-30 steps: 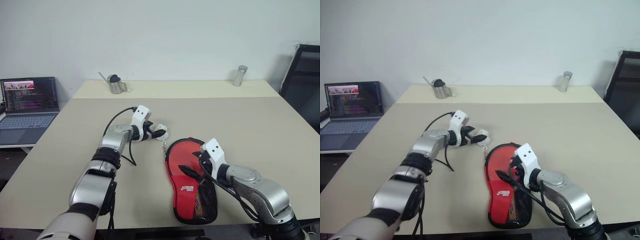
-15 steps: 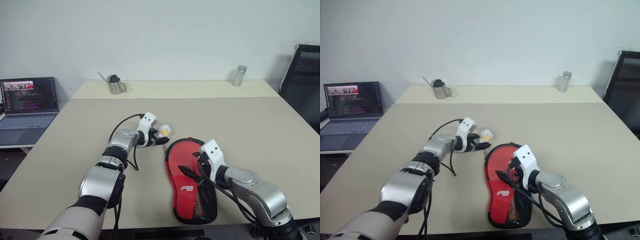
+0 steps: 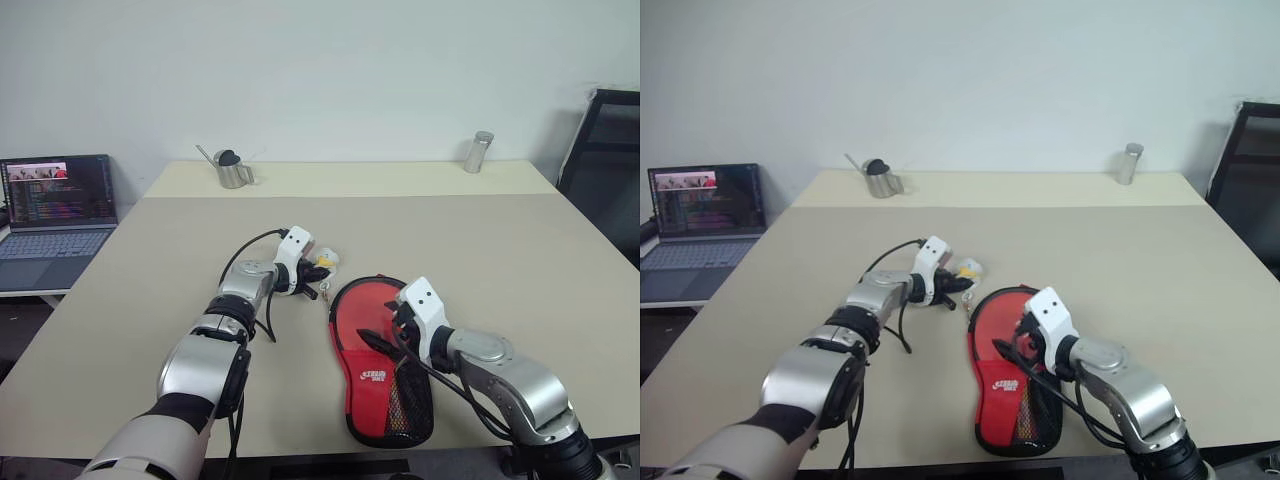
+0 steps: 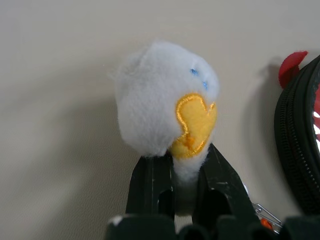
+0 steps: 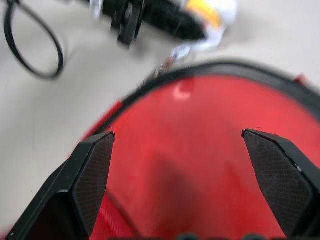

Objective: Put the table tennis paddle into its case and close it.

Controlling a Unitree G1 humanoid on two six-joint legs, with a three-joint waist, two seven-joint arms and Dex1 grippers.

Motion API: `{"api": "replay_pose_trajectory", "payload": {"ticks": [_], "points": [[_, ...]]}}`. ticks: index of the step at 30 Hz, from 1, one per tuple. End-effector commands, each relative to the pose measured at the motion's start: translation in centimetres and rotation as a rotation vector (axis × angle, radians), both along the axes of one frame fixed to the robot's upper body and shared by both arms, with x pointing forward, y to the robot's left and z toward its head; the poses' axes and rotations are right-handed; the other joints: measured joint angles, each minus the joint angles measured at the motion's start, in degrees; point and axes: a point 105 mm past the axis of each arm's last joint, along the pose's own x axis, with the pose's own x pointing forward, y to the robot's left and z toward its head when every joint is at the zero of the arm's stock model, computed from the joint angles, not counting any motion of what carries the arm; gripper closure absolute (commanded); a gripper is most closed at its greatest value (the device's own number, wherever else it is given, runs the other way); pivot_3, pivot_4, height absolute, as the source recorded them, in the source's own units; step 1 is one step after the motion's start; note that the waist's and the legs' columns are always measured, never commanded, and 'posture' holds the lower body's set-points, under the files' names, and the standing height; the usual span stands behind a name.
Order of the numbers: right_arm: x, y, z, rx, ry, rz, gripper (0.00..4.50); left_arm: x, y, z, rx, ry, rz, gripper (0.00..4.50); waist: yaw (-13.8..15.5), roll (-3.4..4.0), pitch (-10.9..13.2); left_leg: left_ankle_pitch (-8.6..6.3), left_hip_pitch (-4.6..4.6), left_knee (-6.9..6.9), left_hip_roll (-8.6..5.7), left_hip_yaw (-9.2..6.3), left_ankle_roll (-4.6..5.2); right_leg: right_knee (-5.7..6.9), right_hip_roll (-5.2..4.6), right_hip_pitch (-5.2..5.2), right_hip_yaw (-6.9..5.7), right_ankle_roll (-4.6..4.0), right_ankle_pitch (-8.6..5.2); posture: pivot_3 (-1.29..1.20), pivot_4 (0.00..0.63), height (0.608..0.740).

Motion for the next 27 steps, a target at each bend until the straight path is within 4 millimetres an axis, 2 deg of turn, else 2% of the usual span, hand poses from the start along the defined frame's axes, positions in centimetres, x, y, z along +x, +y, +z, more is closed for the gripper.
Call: {"api": "replay_pose_trajectory", "payload": {"ticks": [1, 5, 7, 11, 20, 27], "points": [[-0.3, 0.5, -0.6, -0.061, 0.0, 0.036, 0.0, 0.2, 0.3, 1.1, 0.001, -0.041, -0.017, 4.4, -0.06, 0.0, 0.0, 0.0, 0.0, 0.0, 0.0, 0.0, 0.0, 0.0, 0.0, 0.0, 0.0, 0.0, 0.0, 0.0, 0.15, 0.74], [-0.4, 0.4, -1.9, -0.127, 0.017, 0.034, 0.0, 0.2, -0.5, 2.1, 0.007, -0.071, -0.068, 4.41, -0.14, -0.03, -0.02, 0.0, 0.02, 0.0, 0.01, -0.01, 0.0, 0.01, 0.01, 0.0, 0.0, 0.0, 0.0, 0.0, 0.15, 0.74], [-0.2, 0.1, -2.5, -0.161, 0.022, 0.014, 0.0, 0.2, -1.3, 2.9, 0.076, -0.14, -0.127, 4.41, -0.12, -0.05, -0.03, 0.0, 0.02, 0.0, 0.0, 0.0, 0.0, 0.0, 0.01, 0.01, 0.0, 0.0, 0.0, 0.0, 0.15, 0.74], [-0.1, -0.1, -3.1, -0.171, 0.038, -0.016, 0.0, 0.5, -2.5, 3.8, 0.164, -0.235, -0.179, 4.41, -0.06, -0.21, -0.13, 0.0, 0.03, 0.0, 0.0, -0.02, 0.0, 0.0, 0.0, 0.03, 0.0, 0.0, 0.0, 0.0, 0.15, 0.74], [-0.7, -0.8, -4.0, -0.18, 0.095, -0.065, 0.0, 0.9, -5.3, 5.1, 0.241, -0.34, -0.224, 4.41, 0.12, -0.34, -0.28, 0.0, 0.04, 0.02, -0.02, -0.02, 0.0, 0.0, -0.01, 0.06, -0.03, 0.0, 0.0, 0.0, 0.15, 0.74], [-1.5, -1.4, -4.5, -0.181, 0.129, -0.11, 0.0, 0.8, -8.8, 6.6, 0.27, -0.448, -0.257, 4.41, 0.99, -0.39, -0.31, 0.0, 0.03, 0.05, -0.04, -0.06, 0.0, -0.01, -0.02, 0.1, -0.08, 0.02, 0.0, 0.0, 0.15, 0.74]]}}
